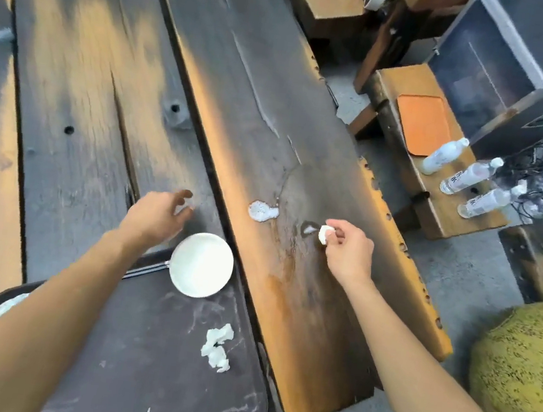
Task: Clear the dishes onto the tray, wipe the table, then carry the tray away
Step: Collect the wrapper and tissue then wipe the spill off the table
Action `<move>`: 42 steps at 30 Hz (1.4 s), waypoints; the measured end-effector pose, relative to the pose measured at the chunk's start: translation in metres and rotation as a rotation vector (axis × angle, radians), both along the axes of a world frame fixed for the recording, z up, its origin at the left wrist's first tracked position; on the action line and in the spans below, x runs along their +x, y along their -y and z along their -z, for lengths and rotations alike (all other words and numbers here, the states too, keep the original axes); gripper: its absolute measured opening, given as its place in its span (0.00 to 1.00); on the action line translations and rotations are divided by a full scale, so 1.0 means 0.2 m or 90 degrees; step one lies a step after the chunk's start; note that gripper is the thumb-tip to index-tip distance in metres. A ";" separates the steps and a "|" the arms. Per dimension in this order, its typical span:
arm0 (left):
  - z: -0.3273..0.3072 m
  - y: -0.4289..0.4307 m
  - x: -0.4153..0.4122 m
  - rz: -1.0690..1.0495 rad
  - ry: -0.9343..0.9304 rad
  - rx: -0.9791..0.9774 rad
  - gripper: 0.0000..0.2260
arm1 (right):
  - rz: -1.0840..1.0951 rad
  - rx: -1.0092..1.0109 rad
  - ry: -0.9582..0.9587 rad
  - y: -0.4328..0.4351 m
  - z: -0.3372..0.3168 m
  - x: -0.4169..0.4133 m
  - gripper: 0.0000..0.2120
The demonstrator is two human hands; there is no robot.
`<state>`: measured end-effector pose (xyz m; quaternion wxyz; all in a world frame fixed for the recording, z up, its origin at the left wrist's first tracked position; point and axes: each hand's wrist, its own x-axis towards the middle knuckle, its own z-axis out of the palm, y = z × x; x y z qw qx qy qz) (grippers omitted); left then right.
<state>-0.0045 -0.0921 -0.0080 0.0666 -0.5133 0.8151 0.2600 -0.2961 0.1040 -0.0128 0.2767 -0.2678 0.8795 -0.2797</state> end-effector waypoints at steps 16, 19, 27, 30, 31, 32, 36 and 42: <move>0.55 0.24 -0.17 0.112 0.098 -0.205 0.26 | -0.034 -0.089 -0.224 0.10 0.28 -0.03 0.06; 0.57 0.24 -0.17 0.111 0.086 -0.219 0.26 | -0.001 -0.089 -0.203 0.12 0.28 0.04 0.04; 0.58 0.24 -0.16 0.111 0.066 -0.223 0.27 | 0.085 -0.174 -0.059 0.06 0.27 0.22 0.05; 0.58 0.24 -0.16 0.110 0.066 -0.225 0.27 | 0.156 -0.122 -0.161 0.08 0.24 -0.06 0.04; 0.58 0.24 -0.17 0.110 0.067 -0.225 0.27 | 0.130 -0.082 -0.186 0.09 0.24 -0.12 0.05; 0.58 0.24 -0.16 0.111 0.068 -0.226 0.27 | 0.102 -0.049 -0.203 0.11 0.26 -0.14 0.05; 0.58 0.25 -0.16 0.107 0.068 -0.230 0.27 | -0.093 -0.111 -0.237 0.12 0.28 0.09 0.03; 0.58 0.24 -0.16 0.107 0.059 -0.229 0.26 | -0.222 -0.224 -0.051 -0.03 0.29 0.26 0.03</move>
